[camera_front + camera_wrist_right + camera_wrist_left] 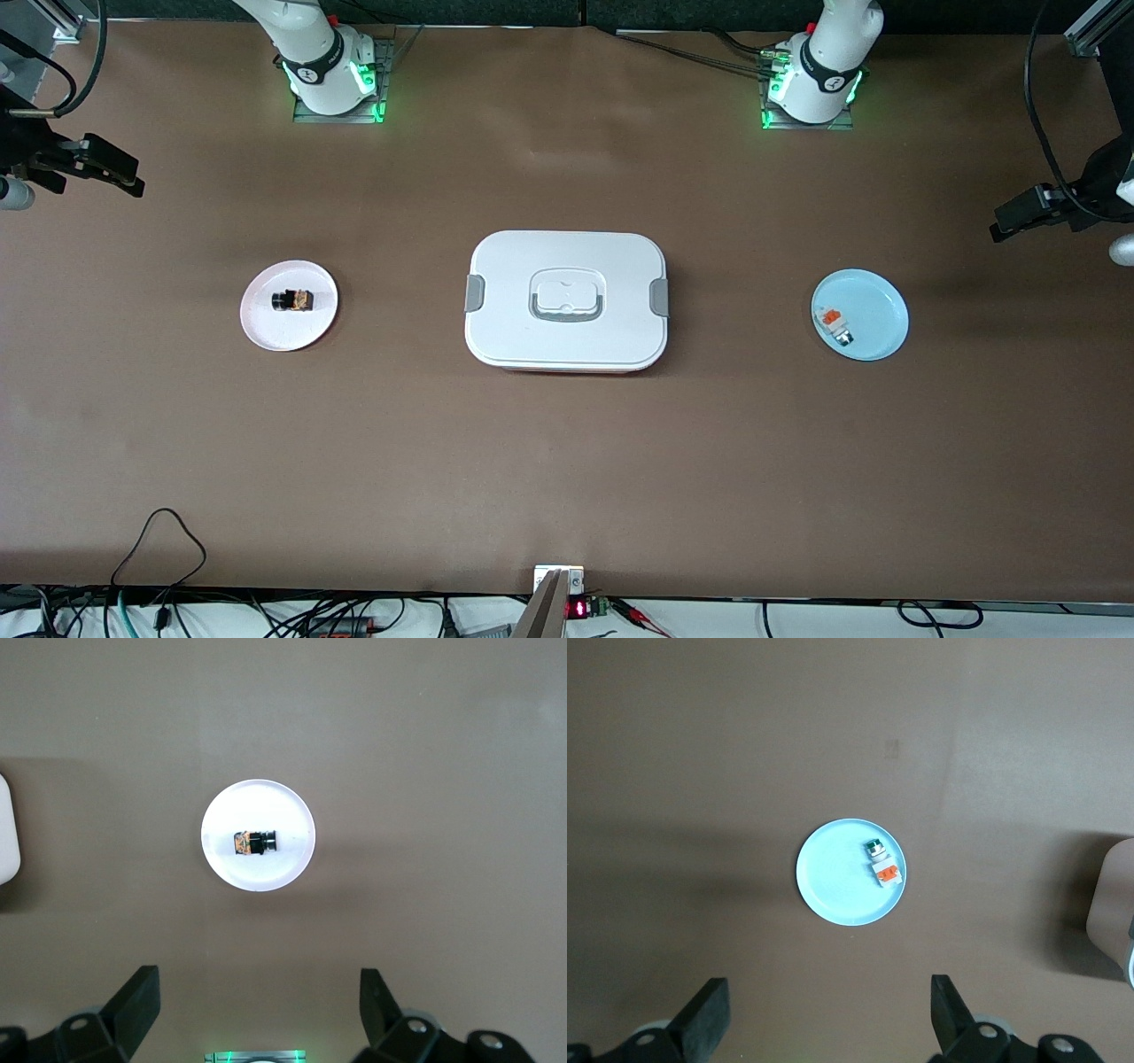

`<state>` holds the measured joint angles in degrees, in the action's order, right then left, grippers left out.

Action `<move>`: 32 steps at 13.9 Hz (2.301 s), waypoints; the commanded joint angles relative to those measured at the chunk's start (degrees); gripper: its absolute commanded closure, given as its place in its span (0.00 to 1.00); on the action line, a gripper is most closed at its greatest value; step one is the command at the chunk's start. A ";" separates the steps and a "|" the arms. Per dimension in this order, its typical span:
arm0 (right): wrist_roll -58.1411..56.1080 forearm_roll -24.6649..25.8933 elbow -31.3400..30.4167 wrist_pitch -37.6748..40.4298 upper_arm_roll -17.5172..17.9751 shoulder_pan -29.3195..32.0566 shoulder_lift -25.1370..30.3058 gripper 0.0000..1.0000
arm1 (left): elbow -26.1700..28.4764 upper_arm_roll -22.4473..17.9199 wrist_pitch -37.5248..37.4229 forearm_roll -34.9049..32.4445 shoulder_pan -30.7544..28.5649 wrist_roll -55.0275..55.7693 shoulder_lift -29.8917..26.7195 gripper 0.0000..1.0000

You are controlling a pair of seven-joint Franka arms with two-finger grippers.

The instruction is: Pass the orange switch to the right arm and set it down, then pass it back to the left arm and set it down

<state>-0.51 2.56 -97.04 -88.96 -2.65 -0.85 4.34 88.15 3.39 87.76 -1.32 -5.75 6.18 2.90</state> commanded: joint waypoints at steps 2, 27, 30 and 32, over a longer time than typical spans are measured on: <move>-0.72 -0.53 2.20 3.35 -0.16 0.15 -0.82 0.00 | -1.05 0.03 -0.84 -0.08 0.21 -0.29 0.62 0.00; 0.34 2.28 -0.32 -9.28 0.02 -3.10 -14.36 0.00 | -0.43 -1.11 3.91 -2.46 1.80 -1.34 -3.25 0.00; 0.34 2.28 -4.72 -14.47 0.02 -2.93 -14.36 0.00 | -0.08 0.29 4.00 -2.37 0.75 -1.34 -3.16 0.00; 0.16 2.54 -8.05 -18.42 0.02 -2.75 -14.45 0.00 | 0.10 0.91 4.00 -2.37 0.39 -1.34 -3.16 0.00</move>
<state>-0.45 4.50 -101.15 -103.83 -2.54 -3.62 -11.46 87.95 3.16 91.32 -2.56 -4.31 6.04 -0.06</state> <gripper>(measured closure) 0.000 0.000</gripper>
